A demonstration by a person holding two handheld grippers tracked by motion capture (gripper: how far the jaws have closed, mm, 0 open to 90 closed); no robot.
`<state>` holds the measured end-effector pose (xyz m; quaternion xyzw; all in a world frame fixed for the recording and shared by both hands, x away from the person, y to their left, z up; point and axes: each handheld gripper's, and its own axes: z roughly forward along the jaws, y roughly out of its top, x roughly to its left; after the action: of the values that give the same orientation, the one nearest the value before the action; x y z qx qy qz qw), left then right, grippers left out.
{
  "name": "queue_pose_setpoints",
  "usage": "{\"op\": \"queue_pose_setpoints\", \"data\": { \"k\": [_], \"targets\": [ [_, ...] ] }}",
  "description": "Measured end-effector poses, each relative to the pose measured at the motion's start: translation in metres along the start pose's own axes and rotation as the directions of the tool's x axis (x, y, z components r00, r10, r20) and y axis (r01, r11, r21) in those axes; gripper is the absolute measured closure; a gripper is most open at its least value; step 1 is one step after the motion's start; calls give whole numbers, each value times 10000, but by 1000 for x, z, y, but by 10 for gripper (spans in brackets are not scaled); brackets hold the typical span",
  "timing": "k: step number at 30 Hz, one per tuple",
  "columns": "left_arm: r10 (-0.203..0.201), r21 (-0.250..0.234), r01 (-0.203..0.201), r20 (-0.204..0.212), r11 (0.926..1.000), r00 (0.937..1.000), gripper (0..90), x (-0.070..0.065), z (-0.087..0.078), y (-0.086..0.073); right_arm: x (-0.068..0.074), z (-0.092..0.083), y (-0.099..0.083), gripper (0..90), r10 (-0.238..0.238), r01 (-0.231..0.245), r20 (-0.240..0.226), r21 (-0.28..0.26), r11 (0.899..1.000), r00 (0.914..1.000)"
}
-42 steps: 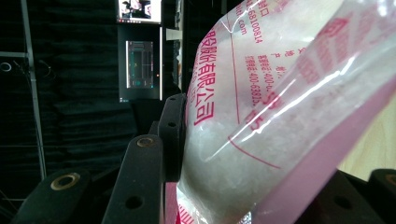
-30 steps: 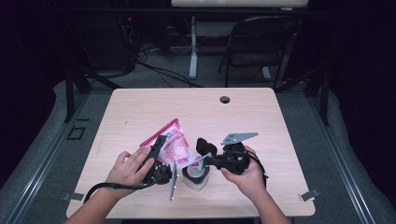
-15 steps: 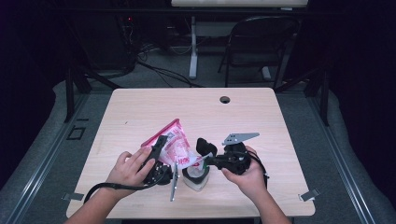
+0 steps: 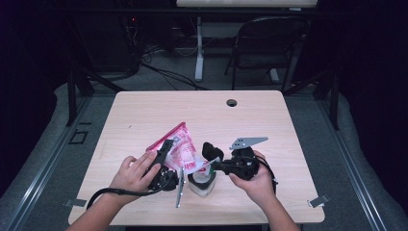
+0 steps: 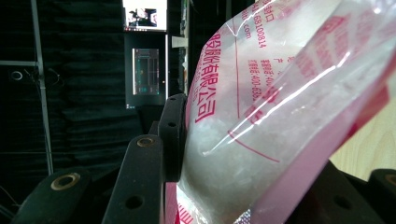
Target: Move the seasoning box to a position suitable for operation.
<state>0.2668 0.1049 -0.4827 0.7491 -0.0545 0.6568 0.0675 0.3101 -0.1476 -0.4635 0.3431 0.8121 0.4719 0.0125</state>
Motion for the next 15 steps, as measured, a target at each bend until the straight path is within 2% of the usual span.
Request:
{"op": "queue_pose_setpoints", "data": {
  "k": [15],
  "targets": [
    [31,-39,-31,-36,10000,10000,648,1,-1,0,0,0,0,900,-3,3,-2,-24,10000,10000]
  ]
}}
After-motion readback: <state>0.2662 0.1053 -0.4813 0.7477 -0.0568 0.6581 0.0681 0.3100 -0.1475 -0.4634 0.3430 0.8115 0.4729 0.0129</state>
